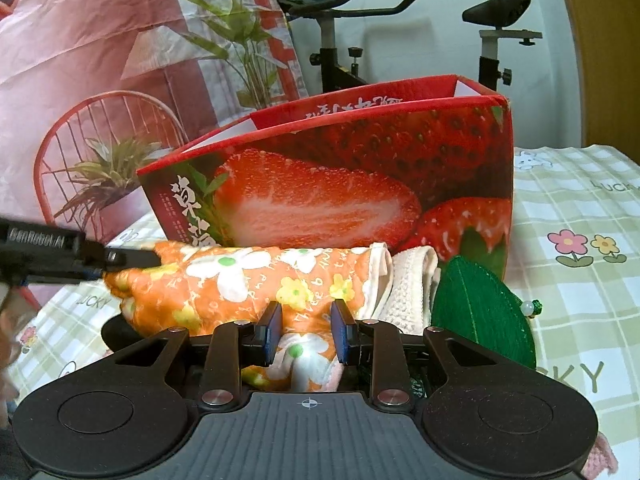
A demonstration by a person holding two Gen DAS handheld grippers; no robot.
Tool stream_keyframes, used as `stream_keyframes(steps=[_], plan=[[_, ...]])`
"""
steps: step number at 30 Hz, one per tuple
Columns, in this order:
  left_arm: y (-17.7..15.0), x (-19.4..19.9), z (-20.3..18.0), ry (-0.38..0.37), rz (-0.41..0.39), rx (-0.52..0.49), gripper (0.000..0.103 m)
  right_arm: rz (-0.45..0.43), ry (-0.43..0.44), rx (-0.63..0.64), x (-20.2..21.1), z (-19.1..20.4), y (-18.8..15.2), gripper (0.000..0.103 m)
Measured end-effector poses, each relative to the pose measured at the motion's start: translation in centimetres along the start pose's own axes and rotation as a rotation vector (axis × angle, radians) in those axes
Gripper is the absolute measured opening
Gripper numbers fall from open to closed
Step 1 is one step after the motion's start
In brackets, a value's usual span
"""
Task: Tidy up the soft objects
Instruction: 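Move both grippers down around the orange floral cloth roll, then close both grippers on the orange floral cloth roll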
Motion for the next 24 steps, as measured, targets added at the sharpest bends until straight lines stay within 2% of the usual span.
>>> stream_keyframes(steps=[4,14,17,19,24], plan=[[-1.3,0.0,0.7,0.012,-0.007,-0.010,0.025,-0.002,0.004,-0.001,0.1,0.1,0.0,0.026],[-2.1,-0.9,1.9,0.022,-0.002,-0.019,0.031,-0.029,-0.029,-0.006,0.8,0.1,0.3,0.026],[-2.2,-1.0,1.9,0.023,-0.004,-0.022,0.032,-0.062,-0.062,-0.059,1.4,-0.7,0.6,0.031],[-2.3,-1.0,1.8,0.027,-0.006,-0.029,0.032,-0.074,-0.088,-0.096,1.6,-1.5,0.6,0.040],[-2.3,-1.1,1.8,0.027,-0.005,-0.023,0.033,-0.054,-0.073,-0.154,1.2,-2.4,-0.2,0.041]])
Point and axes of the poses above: each gripper's, at about its wrist camera, not at the fingertips, and x roughly against the way its jaws point, z to its left, y to its top, the point moved 8 cm from there along -x, roughly the way its jaws point, and after that the axes turned 14 degrees about x, right-handed, at the moved point
